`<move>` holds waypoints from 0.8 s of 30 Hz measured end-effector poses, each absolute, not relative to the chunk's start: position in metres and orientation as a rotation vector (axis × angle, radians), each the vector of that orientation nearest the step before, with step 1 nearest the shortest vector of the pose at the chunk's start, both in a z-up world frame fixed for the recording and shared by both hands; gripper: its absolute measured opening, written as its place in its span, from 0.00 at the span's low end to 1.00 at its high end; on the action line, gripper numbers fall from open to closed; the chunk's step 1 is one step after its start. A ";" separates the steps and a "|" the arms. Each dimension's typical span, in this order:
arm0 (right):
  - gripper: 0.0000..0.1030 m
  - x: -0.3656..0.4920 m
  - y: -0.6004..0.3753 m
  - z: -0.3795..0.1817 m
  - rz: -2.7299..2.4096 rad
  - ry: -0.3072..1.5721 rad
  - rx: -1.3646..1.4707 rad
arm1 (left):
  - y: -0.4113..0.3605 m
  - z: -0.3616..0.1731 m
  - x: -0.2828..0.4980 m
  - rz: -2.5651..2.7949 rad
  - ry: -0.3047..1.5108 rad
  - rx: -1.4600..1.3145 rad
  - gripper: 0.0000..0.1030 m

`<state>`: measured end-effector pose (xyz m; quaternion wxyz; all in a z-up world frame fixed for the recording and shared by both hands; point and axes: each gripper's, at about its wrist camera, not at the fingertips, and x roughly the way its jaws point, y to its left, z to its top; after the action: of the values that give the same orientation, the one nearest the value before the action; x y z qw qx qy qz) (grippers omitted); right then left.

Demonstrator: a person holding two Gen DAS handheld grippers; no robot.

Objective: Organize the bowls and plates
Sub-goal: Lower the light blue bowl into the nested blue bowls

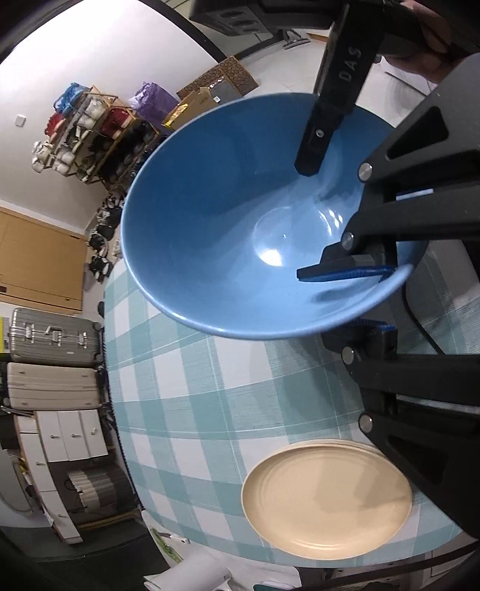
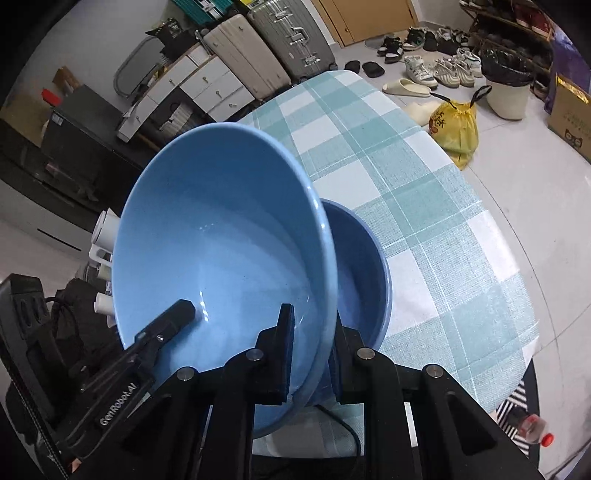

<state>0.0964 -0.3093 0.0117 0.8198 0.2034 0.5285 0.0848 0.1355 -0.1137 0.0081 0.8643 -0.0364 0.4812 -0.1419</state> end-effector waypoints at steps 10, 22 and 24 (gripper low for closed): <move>0.17 0.088 -0.322 -0.004 0.166 1.107 0.519 | -0.117 -0.005 0.129 -0.299 0.990 -0.068 0.16; 0.19 0.076 -0.329 -0.012 0.157 1.054 0.593 | -0.129 -0.015 0.117 -0.280 0.972 0.019 0.16; 0.20 0.074 -0.328 -0.011 0.150 1.043 0.589 | -0.132 -0.016 0.115 -0.264 0.956 0.053 0.16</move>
<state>0.0744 -0.3282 -0.0110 0.8233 0.2770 0.4904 0.0706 0.1148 -0.1318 -0.0162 0.8793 0.0256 0.4585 -0.1266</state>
